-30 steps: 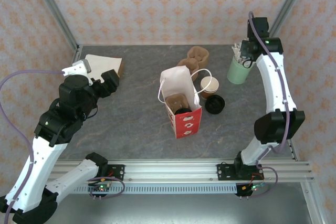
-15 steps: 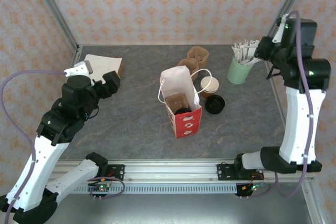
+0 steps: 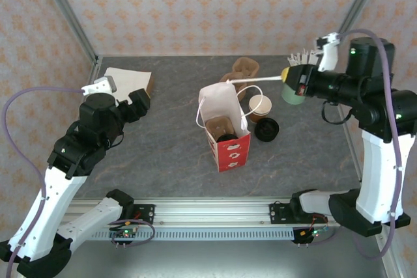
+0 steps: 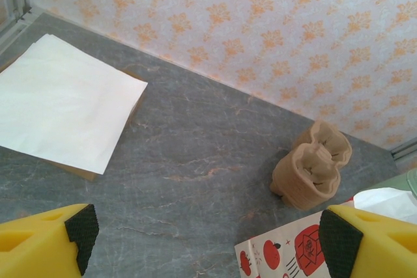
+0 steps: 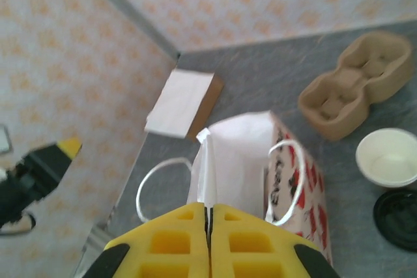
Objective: Pack the takeout coffee
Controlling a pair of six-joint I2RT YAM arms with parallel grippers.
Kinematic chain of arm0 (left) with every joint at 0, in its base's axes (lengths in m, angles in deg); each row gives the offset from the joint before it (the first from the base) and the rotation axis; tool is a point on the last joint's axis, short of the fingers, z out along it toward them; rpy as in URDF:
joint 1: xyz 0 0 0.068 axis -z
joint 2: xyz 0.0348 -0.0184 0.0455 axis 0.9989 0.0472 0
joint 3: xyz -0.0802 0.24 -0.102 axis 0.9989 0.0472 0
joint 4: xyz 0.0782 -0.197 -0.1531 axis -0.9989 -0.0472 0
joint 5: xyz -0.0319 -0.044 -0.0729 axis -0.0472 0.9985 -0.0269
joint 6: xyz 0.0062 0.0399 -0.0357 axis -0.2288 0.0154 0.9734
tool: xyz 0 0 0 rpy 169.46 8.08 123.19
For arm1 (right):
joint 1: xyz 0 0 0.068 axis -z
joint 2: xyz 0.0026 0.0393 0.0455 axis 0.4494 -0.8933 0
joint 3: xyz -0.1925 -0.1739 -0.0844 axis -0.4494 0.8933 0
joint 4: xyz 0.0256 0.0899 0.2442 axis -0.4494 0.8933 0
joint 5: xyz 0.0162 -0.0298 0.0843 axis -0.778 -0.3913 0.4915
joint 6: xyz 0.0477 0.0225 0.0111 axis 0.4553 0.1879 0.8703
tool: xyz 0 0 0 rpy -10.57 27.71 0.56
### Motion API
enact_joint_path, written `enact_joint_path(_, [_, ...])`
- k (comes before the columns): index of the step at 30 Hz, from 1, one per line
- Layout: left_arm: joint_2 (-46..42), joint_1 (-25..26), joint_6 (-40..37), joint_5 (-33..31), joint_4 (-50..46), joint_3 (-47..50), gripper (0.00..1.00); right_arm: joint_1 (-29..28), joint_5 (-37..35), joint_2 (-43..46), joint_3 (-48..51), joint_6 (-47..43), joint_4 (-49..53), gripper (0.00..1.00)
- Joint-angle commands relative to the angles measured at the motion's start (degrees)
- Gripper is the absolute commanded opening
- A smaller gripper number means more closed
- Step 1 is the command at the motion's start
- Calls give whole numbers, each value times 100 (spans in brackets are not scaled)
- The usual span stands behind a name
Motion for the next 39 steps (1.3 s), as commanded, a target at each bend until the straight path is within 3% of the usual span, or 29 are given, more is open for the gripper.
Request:
enact_joint_path(1, [-10,-44,121,-184,-239,-4,91,-765,-706,-213,53,93,380,6])
enact_joint_path(8, [-66,-50,170,-218,-308,55,91,-2177,-2592,-1348,-529,3,1276,7])
enact_joint_path(12, [-73,-45,168,-203,-308,75,91,-2539,-2851,-1839,-681,-112,1173,8])
enact_joint_path(17, [-72,-48,144,-204,-312,84,91,-2691,-2708,-2381,-710,-186,781,8])
enact_joint_path(25, [-64,-44,78,-251,-375,98,91,-2738,-2517,-3334,-965,-364,977,13])
enact_joint_path(31, [-3,-44,80,-167,-345,102,92,-2720,-2530,-3605,-1234,-572,749,38])
enact_joint_path(39, [72,-44,50,-80,-345,41,92,-2402,-2810,-3461,-2112,-524,930,48])
